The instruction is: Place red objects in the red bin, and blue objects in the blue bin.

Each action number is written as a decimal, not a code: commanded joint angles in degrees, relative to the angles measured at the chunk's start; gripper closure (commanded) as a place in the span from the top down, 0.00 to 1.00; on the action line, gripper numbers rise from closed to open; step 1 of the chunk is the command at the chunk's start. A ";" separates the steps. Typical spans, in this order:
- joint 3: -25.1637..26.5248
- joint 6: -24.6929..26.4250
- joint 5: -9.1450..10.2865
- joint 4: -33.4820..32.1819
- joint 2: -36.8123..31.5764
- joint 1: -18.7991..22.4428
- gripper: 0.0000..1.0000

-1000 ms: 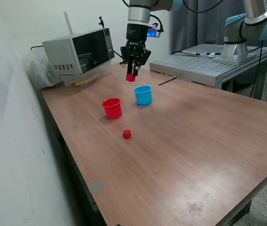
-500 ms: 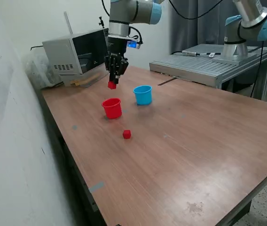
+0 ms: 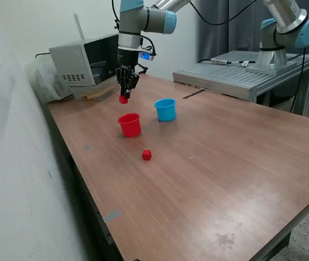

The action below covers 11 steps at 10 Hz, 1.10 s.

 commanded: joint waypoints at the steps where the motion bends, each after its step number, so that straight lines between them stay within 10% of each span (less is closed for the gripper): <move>1: 0.77 0.00 -0.23 -0.11 -0.21 -1.12 0.00; 11: 3.58 0.00 -0.49 -0.02 -0.56 -0.60 0.00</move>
